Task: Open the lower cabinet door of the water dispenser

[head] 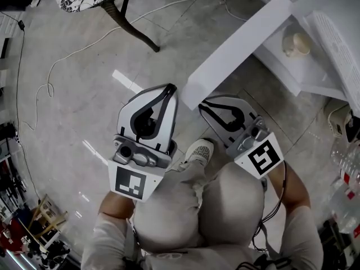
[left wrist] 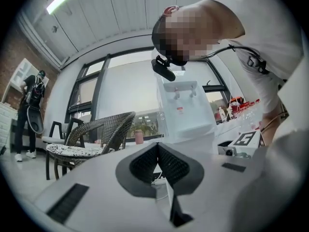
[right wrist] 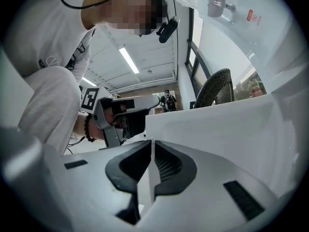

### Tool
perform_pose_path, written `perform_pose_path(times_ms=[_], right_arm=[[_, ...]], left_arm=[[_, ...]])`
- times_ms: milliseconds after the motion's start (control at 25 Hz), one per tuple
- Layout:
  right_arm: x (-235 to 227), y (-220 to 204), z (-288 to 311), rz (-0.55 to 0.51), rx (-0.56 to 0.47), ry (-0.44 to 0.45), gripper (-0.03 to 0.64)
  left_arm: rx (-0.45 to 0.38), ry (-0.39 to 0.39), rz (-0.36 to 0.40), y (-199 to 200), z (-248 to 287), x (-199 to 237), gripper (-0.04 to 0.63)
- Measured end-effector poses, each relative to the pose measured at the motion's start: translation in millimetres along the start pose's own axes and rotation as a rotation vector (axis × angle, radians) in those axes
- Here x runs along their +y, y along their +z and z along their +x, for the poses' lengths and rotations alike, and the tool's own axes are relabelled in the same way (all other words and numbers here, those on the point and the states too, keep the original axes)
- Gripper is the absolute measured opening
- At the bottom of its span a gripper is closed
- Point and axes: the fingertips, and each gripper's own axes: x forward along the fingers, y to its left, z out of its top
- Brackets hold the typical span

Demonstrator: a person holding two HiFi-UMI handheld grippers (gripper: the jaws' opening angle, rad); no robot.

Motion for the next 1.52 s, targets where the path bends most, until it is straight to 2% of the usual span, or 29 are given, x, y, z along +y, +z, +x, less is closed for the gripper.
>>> perform_pose_path(times_ms=[360, 640, 920, 1120, 1520], right_arm=[[5.5, 18.4, -14.3, 0.018, -0.049, -0.023, 0.026], [-38.5, 59.5, -57.8, 0.017, -0.057, -0.2, 0.025], [-45.6, 124.7, -91.2, 0.01, -0.067, -0.34, 0.025], [-44.2, 201.1, -113.3, 0.01, -0.092, -0.457, 0.025], [-25.3, 415.5, -140.6, 0.011, -0.149, -0.591, 0.025]], left_arm=[[-0.025, 0.015, -0.006, 9.6, -6.9, 4.8, 0.002], [-0.016, -0.011, -0.012, 34.2, 9.3, -2.4, 0.002], [-0.021, -0.049, -0.026, 74.5, 38.8, -16.0, 0.002], [-0.037, -0.072, -0.045, 140.1, 63.2, -25.6, 0.002], [-0.055, -0.144, -0.07, 346.8, 94.6, -29.3, 0.002]])
